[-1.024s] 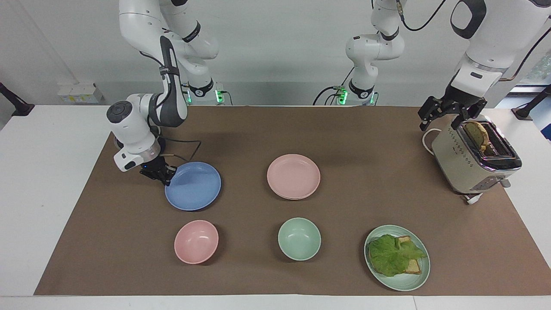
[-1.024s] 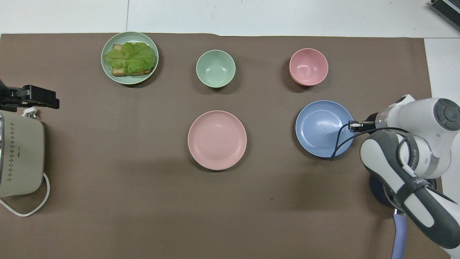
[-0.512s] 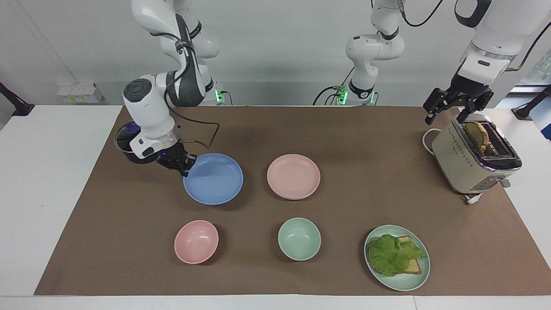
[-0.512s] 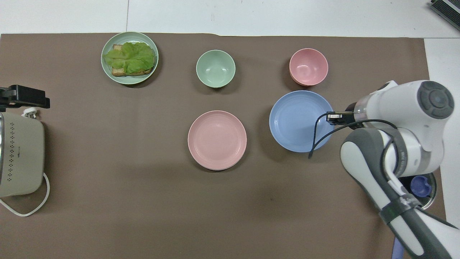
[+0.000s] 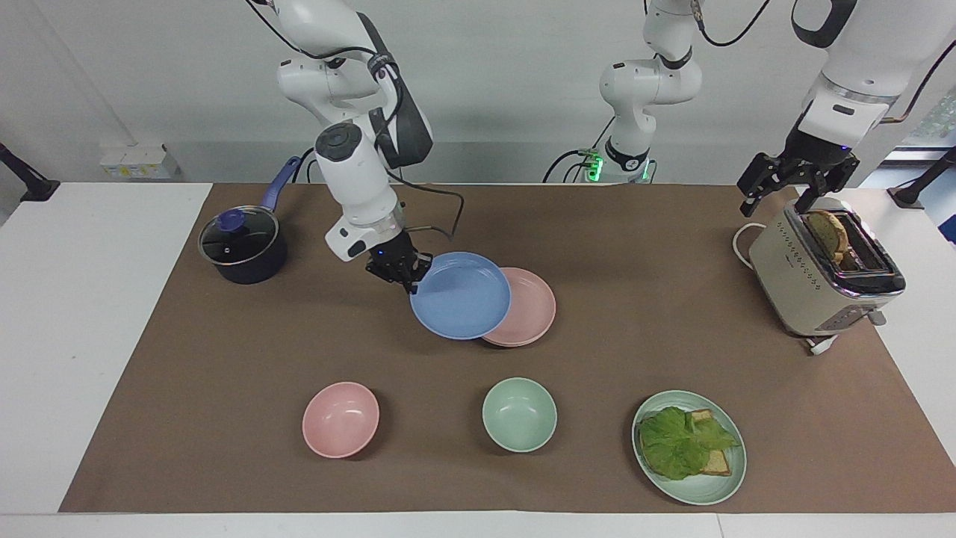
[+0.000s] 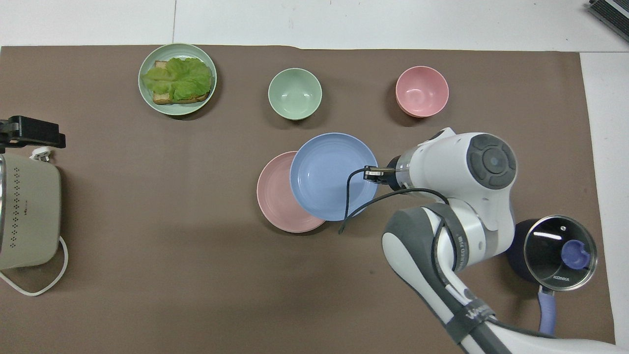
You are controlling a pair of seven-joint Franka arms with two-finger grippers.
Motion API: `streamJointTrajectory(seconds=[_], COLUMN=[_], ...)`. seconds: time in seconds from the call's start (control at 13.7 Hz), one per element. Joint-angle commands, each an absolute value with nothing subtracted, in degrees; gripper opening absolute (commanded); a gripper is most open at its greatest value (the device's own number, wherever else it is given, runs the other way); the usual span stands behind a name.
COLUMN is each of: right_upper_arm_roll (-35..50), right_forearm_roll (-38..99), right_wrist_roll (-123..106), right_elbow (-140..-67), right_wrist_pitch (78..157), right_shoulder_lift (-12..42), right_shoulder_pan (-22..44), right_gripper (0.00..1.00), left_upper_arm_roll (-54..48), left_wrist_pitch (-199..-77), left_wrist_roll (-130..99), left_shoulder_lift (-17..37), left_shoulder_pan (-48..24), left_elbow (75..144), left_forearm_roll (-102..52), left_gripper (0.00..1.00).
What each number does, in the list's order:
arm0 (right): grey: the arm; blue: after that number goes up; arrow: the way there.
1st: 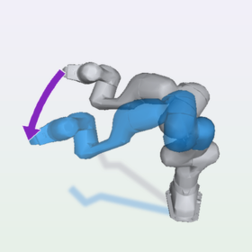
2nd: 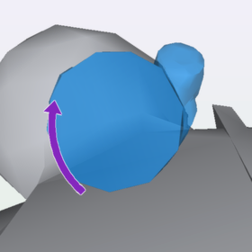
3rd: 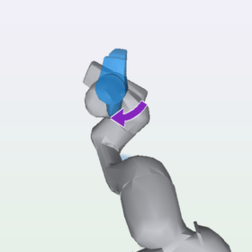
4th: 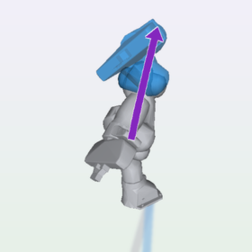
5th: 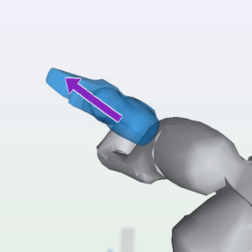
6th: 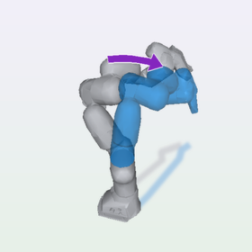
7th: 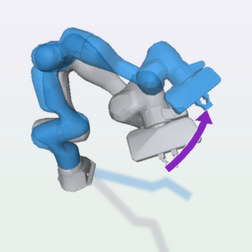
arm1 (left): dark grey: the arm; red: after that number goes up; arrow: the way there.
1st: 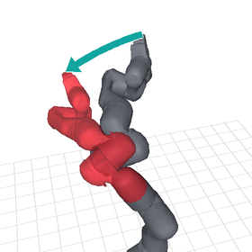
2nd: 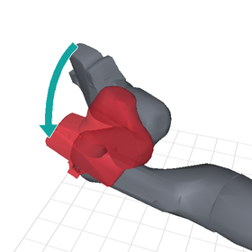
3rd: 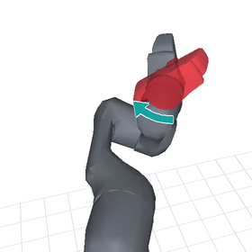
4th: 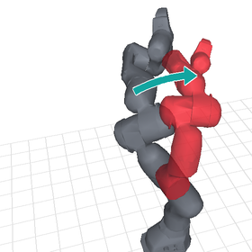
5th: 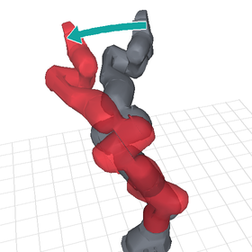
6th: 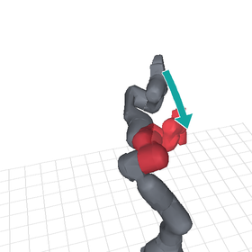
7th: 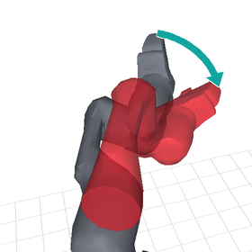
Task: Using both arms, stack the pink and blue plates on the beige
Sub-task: 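Carry the blue plate onto the pink plate stack and release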
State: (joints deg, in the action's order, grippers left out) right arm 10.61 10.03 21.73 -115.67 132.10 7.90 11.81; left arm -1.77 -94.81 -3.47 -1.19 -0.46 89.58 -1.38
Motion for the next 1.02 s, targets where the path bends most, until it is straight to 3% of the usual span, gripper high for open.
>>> streamJointTrajectory(seconds=[0.0,0.37,0.66,0.73,0.8,0.95], right_upper_arm_roll=[10.6,10.6,10.6,10.6,10.6,10.5], right_forearm_roll=[11.5,11.1,11.1,11.1,11.0,11.0], right_wrist_roll=[22.6,23.3,23.3,23.4,23.3,23.4], right_elbow=[-115.9,-116.7,-117.2,-117.2,-117.1,-117.0], right_wrist_pitch=[136.6,145.6,146.4,146.4,146.5,146.3], right_shoulder_lift=[10.1,15.3,15.5,15.6,15.6,15.6], right_shoulder_pan=[14.9,17.7,18.4,18.4,18.4,18.4], right_gripper=[0.00,0.00,0.00,0.22,0.77,1.00], left_upper_arm_roll=[-1.5,-1.4,-1.4,-1.4,-1.4,-1.5], left_wrist_pitch=[-93.9,-92.7,-93.0,-93.0,-92.6,-92.5], left_wrist_roll=[-3.2,-3.0,-3.4,-3.1,-3.2,-3.2], left_shoulder_lift=[-1.4,-2.5,-2.5,-2.4,-2.5,-2.5], left_shoulder_pan=[-0.6,-0.5,-0.5,-0.5,-0.6,-0.7], left_elbow=[89.3,92.5,92.9,92.6,92.5,92.3], left_forearm_roll=[-0.6,-0.9,-0.9,-0.9,-0.8,-0.8], left_gripper=[1.00,1.00,1.00,1.00,1.00,1.00])
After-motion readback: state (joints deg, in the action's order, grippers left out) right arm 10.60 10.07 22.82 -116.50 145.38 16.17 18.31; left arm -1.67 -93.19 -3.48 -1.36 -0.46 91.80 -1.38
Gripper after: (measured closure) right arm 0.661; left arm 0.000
